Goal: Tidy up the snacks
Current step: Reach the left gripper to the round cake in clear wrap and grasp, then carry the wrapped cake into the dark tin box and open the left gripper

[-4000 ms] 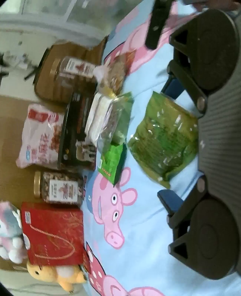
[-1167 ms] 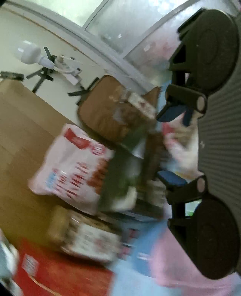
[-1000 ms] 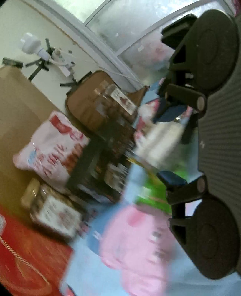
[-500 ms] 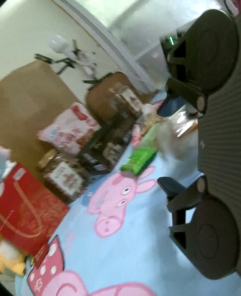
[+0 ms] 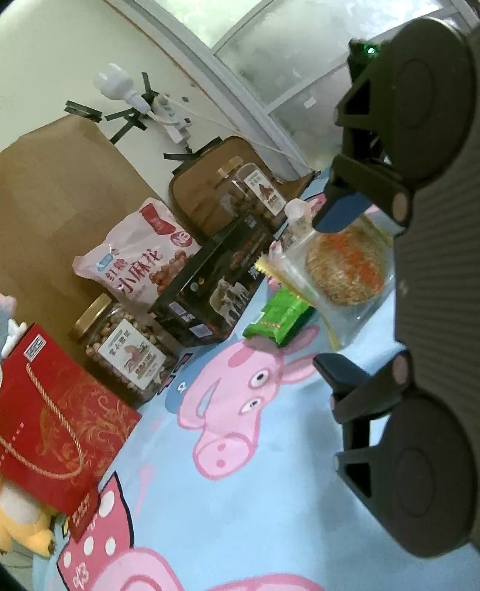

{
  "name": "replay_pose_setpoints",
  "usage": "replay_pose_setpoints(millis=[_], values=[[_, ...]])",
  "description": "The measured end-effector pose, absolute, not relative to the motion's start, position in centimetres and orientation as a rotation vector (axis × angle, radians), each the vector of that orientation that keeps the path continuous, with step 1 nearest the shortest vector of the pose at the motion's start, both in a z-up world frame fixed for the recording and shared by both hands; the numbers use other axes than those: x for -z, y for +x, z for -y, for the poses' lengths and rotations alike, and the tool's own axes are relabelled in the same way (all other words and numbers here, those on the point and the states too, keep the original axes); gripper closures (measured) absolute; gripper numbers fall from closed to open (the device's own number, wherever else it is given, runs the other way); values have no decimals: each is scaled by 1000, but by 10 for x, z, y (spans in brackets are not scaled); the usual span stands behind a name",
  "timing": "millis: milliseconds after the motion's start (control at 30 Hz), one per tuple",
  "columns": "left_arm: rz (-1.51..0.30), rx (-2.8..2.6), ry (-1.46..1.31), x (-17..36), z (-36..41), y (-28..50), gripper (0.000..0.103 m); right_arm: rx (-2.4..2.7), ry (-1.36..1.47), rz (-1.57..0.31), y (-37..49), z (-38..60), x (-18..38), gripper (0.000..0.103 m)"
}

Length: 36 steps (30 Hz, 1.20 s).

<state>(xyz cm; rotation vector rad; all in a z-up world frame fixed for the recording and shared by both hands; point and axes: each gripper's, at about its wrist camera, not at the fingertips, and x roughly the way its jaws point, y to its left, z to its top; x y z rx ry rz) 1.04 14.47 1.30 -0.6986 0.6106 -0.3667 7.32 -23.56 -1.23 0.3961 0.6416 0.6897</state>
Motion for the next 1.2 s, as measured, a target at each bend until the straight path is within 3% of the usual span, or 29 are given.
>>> replay_pose_setpoints(millis=[133, 400, 633, 667, 700, 767, 1000, 1200], values=[[-626, 366, -644, -13, -134, 23, 25, -705, 340, -598, 67, 241, 17, 26], [-689, 366, -523, -9, -114, 53, 25, -748, 56, -605, 52, 214, 26, 26], [-774, 411, -456, 2, -89, 49, 55, -786, -211, -590, 46, 176, 39, 28], [-770, 407, -447, 2, -88, 45, 57, -787, -245, -564, 43, 172, 42, 38], [-771, 403, -445, 1, -87, 43, 59, -785, -272, -540, 40, 169, 43, 40], [-770, 408, -467, -4, -88, 40, 61, -764, -295, -511, 39, 167, 41, 59], [-658, 447, -410, -58, -80, 43, 62, -781, -206, -411, 40, 181, 10, 61], [-574, 450, -357, -100, -64, 108, 61, -716, -210, -285, 82, 185, -26, 61]])
